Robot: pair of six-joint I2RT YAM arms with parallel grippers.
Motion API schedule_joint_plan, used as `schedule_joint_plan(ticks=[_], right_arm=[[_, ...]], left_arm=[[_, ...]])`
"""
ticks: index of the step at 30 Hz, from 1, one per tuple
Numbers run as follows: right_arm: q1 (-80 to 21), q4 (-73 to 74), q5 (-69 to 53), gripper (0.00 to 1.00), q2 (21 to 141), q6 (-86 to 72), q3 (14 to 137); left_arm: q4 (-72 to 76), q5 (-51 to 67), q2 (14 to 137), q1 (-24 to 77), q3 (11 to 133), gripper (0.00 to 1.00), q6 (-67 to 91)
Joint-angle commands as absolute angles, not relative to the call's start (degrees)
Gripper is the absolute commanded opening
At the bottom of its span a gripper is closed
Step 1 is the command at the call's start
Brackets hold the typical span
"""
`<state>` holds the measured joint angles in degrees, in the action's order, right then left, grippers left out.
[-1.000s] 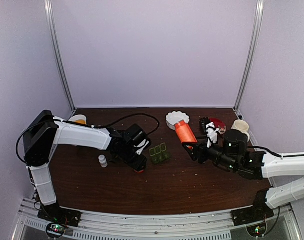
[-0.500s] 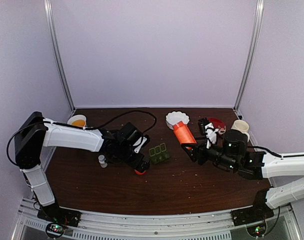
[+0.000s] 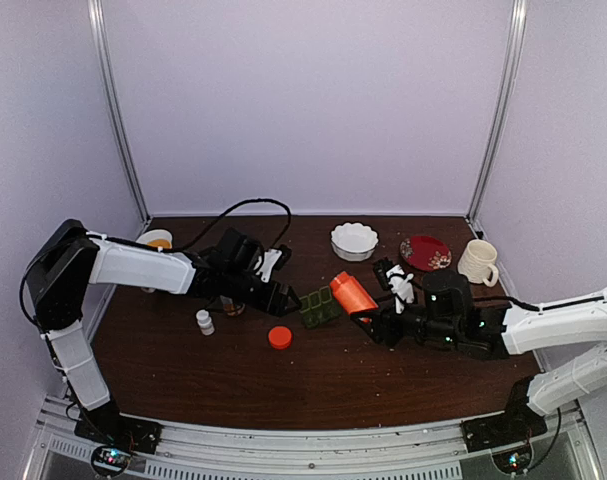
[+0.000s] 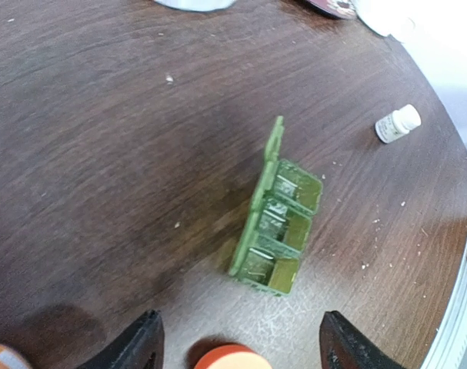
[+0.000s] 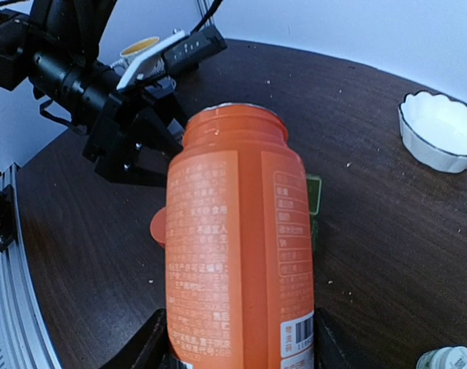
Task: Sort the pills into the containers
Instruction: Place the lid of the pill bottle at the center of the board, then adjust the pill container at the center of the board.
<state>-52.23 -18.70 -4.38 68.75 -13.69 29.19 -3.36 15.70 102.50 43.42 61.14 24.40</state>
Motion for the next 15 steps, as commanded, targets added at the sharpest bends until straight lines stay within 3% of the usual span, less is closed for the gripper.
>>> schedule_joint_plan(ticks=[1,4,15], right_arm=[[-51.7,-17.7,-8.2,0.0,72.8,-15.5,29.4],[-51.3,-18.5,-8.5,0.0,74.2,-17.0,28.7],[-47.9,-12.5,-9.9,0.0,79.4,-18.4,32.0]], left_arm=[[4.0,20.9,105.1,42.7,63.7,0.71,24.2],[5.5,23.1,106.5,42.5,64.8,0.64,23.3],[1.8,19.0,110.5,42.5,69.7,0.62,20.8]])
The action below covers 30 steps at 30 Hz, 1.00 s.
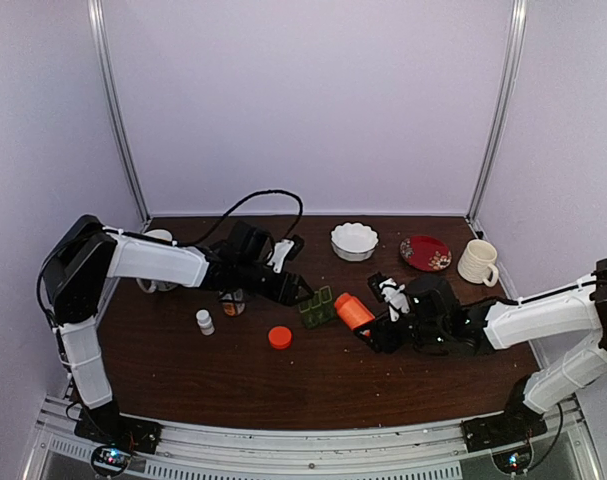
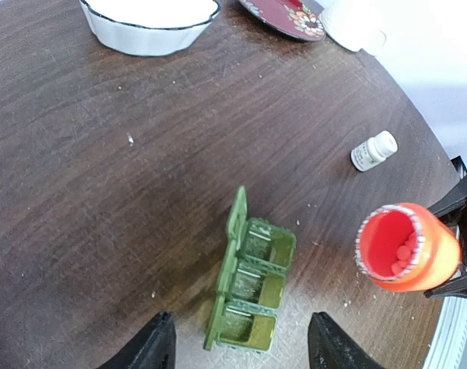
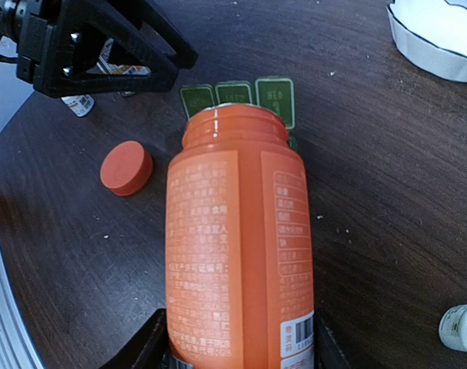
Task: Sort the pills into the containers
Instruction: Adjust the pill container at the center of the board.
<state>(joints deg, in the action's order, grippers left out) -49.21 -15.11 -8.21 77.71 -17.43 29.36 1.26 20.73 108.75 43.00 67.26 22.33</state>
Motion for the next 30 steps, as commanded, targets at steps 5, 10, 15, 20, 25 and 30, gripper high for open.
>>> schedule_joint_plan(ticks=[5,10,15,20,25,30], right_arm=[[-47.5,-9.8,-11.1,0.0,81.9,-17.6,34.5],[-47.2,-8.9,-12.3,0.0,83.9,-17.4,36.4],[-46.7,-8.1,-12.9,0.0,85.4,-17.9,37.5],[-46.1,-8.3,-13.3,0.0,85.9,-18.5,37.7],[-45.8,-8.0,-13.8,0.0,86.6,-18.6,38.3],[-45.6,-7.4,-14.1,0.0,87.3,-18.7,39.1]], left_arm=[[1.2,18.6,111.9,42.4,71.5,0.6,20.6],[0.7,19.2,113.7,42.5,72.9,0.53,20.3],[0.7,20.4,114.9,42.4,73.8,0.47,20.3],[0.4,21.8,116.2,42.4,74.8,0.45,20.1],[0.4,22.5,117.2,42.4,75.5,0.43,20.0],[-1.4,22.3,117.5,42.5,75.8,0.35,19.8]])
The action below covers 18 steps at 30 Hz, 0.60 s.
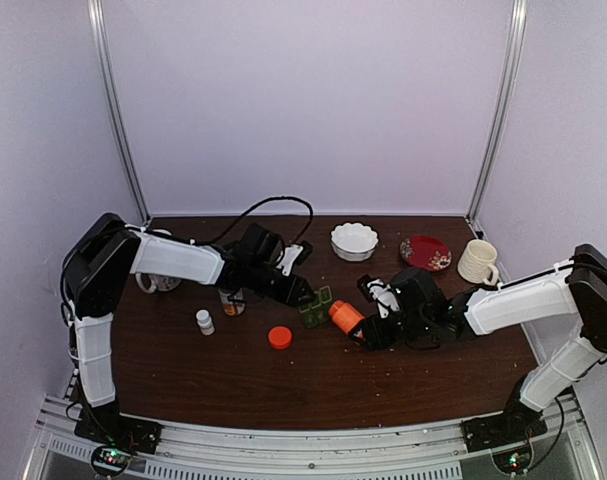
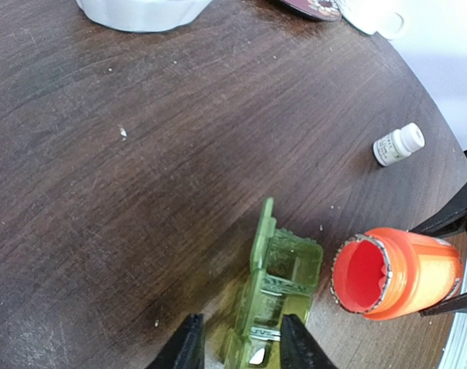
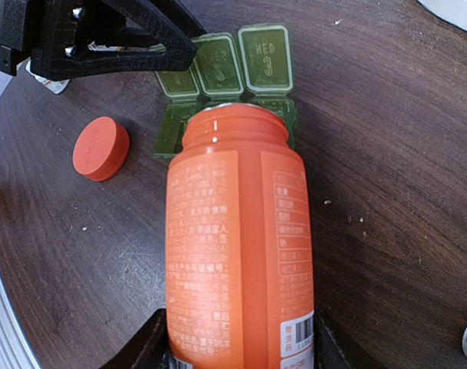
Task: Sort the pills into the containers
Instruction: Adjust the pill container at the center of the board.
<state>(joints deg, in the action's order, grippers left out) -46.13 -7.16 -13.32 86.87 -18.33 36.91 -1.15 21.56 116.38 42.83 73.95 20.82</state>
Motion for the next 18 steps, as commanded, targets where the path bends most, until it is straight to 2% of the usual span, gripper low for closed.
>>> schedule_joint_plan(ticks=[1,4,18], right_arm=[[-45.6,-7.3,-14.2,0.0,87.4,-18.8,39.2],[-45.5,-7.3,-14.6,0.0,87.3,-18.8,39.3],[-45.5,-3.0,-15.2,0.0,88.1,-18.5,42.2]], left_arm=[[-1.6,22.2,117.5,42.5,75.9,0.32,19.7],[-2.1,22.0,117.6,42.4,76.1,0.23,19.1],[-2.7,22.0,117.7,42.5,76.5,0.1,18.4]])
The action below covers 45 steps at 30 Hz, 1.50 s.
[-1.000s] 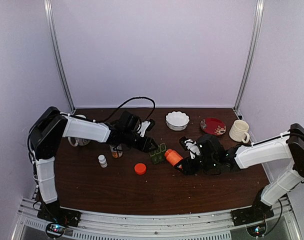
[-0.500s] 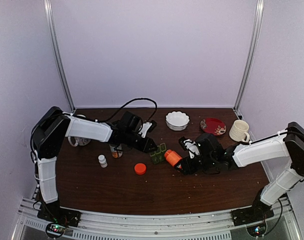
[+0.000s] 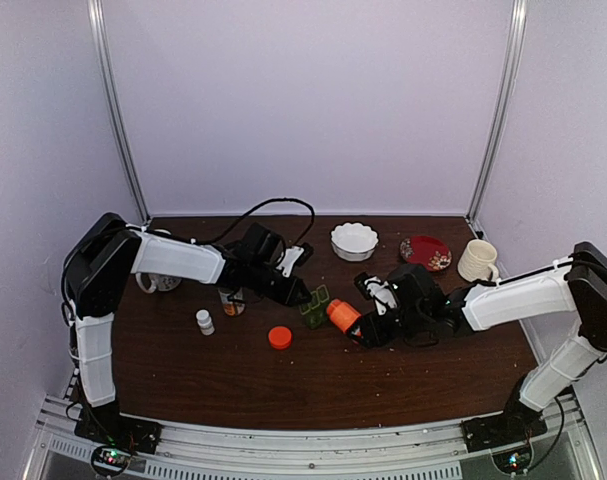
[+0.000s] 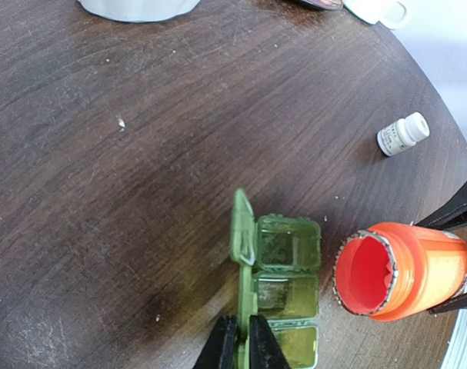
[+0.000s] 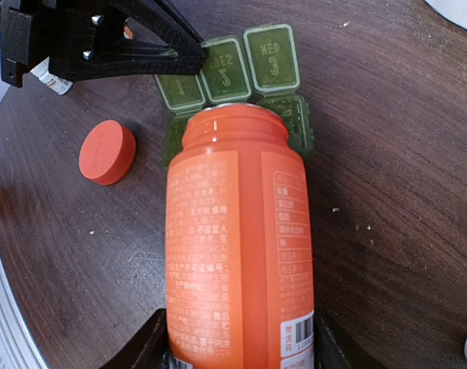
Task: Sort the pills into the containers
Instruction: Adjust the pill container at the center of the board.
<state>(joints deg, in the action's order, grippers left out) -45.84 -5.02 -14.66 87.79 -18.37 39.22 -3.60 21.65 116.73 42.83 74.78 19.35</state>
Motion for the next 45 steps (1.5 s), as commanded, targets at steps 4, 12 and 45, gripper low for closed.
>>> schedule_joint_plan(ticks=[4,12,45], right_arm=[[-45.5,-2.3,-15.7,0.0,86.8,-18.5,42.8],[-45.3,2.1,-13.6,0.0,88.8,-18.3,45.4],[-44.4,8.8,-11.5,0.0,86.0,-18.5,48.6]], left_arm=[[-2.7,22.1,117.7,42.7,76.5,0.08,18.1],[-2.8,21.2,117.3,43.8,76.7,0.08,16.4],[-1.1,14.2,116.2,47.5,74.6,0.07,12.6]])
